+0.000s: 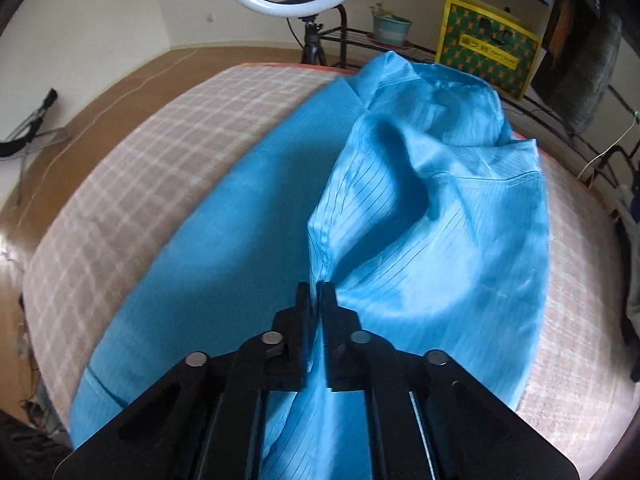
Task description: Fold large clothes
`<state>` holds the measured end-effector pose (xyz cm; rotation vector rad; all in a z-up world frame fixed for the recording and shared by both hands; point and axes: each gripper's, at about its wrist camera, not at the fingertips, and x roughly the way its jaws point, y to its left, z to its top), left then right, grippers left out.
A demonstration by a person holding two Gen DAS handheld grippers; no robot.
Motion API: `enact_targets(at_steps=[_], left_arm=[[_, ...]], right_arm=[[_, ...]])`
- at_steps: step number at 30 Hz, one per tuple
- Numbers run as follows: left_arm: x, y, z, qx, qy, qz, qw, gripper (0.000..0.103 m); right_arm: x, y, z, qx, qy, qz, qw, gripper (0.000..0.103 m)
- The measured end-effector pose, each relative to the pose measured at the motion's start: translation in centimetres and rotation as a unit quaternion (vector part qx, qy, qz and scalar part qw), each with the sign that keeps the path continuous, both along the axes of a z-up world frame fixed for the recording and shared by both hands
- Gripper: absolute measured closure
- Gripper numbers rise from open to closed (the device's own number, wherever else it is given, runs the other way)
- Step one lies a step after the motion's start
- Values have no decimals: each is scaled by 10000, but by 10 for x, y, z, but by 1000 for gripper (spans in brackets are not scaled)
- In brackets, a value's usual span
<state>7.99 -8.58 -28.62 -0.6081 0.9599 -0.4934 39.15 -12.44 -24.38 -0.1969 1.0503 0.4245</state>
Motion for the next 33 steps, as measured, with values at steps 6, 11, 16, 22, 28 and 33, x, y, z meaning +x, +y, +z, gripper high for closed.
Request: enact_targets(at_steps=[6, 11, 16, 22, 28, 33], left_arm=[[1, 2, 0, 8, -29, -61, 10000, 96], [-5, 2, 18, 422, -246, -194, 9986, 87], [-25, 17, 27, 609, -217, -390, 9971, 58], [-32, 45, 51, 809, -336, -283, 9958, 58], [17, 39, 66, 1109, -297, -545, 9919, 58], [44, 21, 40, 1242, 13, -873, 9884, 62]], right_arm=[[-23, -54, 53, 1151, -35, -238, 9931, 73], [-82, -113, 101, 1525, -306, -469, 9867, 73], [-158, -168, 122, 1510, -351, -678, 9856, 73], [-226, -195, 79, 1680, 363, -918, 9808, 73], [-250, -178, 7, 1670, 1226, -1020, 9730, 73], [-244, -164, -27, 1835, 1553, -1014, 9654, 73]])
